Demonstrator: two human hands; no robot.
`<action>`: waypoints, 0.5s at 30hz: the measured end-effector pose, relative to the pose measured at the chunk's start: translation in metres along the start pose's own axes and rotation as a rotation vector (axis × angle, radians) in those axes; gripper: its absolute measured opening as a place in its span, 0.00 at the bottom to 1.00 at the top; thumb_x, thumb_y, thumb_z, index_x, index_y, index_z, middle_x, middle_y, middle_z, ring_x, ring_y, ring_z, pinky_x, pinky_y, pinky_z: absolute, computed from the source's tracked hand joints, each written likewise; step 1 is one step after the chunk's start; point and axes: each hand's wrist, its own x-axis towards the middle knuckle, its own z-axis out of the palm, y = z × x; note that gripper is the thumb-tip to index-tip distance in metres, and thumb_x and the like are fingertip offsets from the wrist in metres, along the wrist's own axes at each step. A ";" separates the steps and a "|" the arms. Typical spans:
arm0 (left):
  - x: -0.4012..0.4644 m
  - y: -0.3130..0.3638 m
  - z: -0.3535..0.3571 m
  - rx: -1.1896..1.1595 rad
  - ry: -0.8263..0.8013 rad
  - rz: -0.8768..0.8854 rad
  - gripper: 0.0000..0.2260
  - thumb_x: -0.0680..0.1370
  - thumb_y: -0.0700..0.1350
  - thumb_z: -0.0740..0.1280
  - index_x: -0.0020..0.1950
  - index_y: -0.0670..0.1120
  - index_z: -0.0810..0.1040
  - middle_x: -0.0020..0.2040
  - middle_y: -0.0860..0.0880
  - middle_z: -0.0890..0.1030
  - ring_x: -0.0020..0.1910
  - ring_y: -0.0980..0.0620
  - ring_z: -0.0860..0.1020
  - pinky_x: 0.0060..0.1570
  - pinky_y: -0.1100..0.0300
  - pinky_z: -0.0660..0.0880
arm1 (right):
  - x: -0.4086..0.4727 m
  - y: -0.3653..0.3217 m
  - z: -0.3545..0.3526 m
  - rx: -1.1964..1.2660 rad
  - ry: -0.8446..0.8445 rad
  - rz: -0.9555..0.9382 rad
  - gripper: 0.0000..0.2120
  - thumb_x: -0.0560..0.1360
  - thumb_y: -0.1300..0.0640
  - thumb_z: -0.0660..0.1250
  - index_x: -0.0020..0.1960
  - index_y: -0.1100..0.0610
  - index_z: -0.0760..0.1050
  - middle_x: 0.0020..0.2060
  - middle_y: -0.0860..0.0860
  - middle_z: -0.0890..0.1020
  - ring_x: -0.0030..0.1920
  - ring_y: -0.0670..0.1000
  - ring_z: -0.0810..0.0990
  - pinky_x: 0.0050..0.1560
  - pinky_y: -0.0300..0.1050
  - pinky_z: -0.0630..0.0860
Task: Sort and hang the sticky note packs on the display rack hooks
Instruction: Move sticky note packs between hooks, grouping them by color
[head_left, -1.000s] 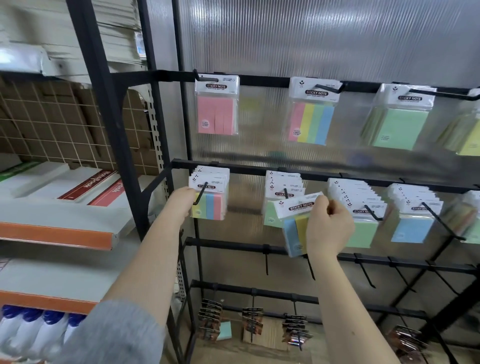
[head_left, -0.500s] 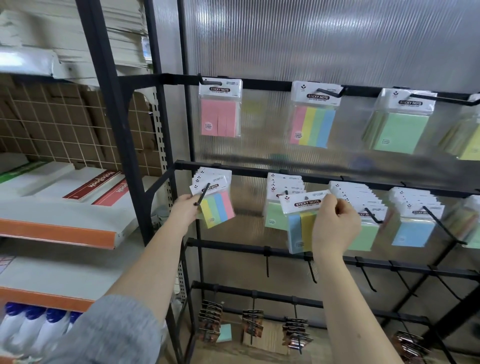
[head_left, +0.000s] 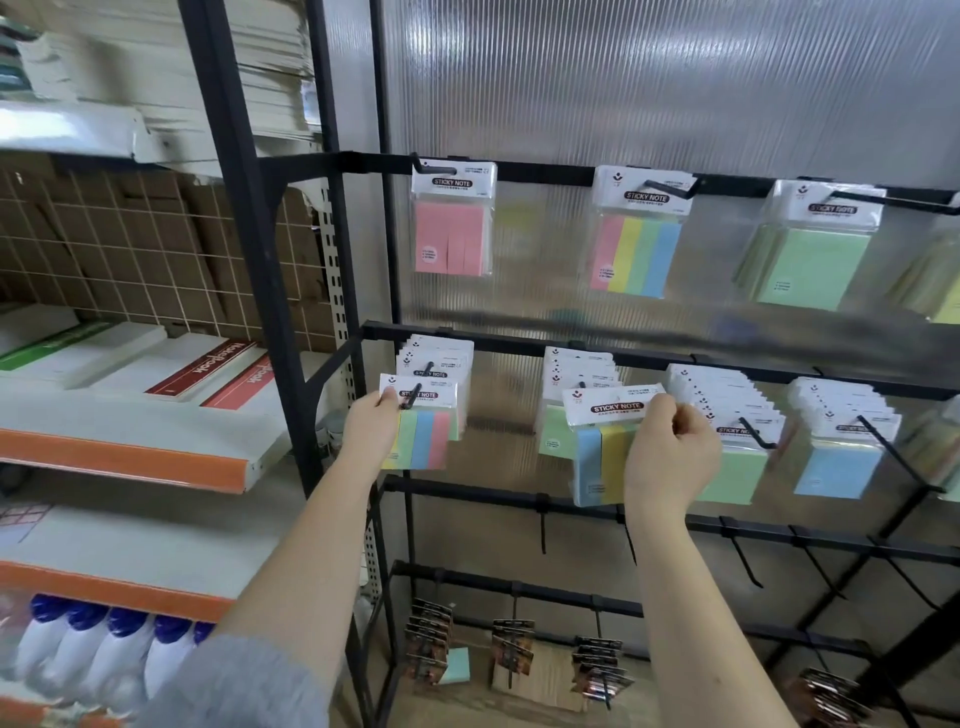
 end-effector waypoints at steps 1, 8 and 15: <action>-0.003 -0.002 -0.002 0.030 0.023 0.027 0.16 0.83 0.51 0.53 0.42 0.44 0.72 0.44 0.39 0.78 0.41 0.46 0.75 0.42 0.55 0.69 | -0.001 0.001 0.001 0.005 0.008 0.003 0.19 0.75 0.59 0.58 0.28 0.55 0.55 0.25 0.49 0.59 0.28 0.48 0.56 0.30 0.44 0.56; -0.040 -0.006 -0.013 0.143 0.143 0.168 0.16 0.83 0.50 0.52 0.46 0.41 0.71 0.37 0.48 0.75 0.33 0.55 0.73 0.31 0.63 0.65 | -0.011 0.005 -0.002 0.023 0.028 -0.068 0.22 0.80 0.53 0.59 0.29 0.53 0.59 0.26 0.47 0.62 0.28 0.44 0.60 0.31 0.39 0.59; -0.058 0.002 -0.033 0.267 0.202 0.256 0.16 0.83 0.51 0.53 0.45 0.42 0.71 0.36 0.52 0.74 0.36 0.57 0.76 0.31 0.63 0.68 | -0.024 0.002 -0.018 0.137 0.034 -0.083 0.21 0.78 0.52 0.65 0.28 0.49 0.64 0.20 0.40 0.67 0.24 0.41 0.63 0.28 0.32 0.60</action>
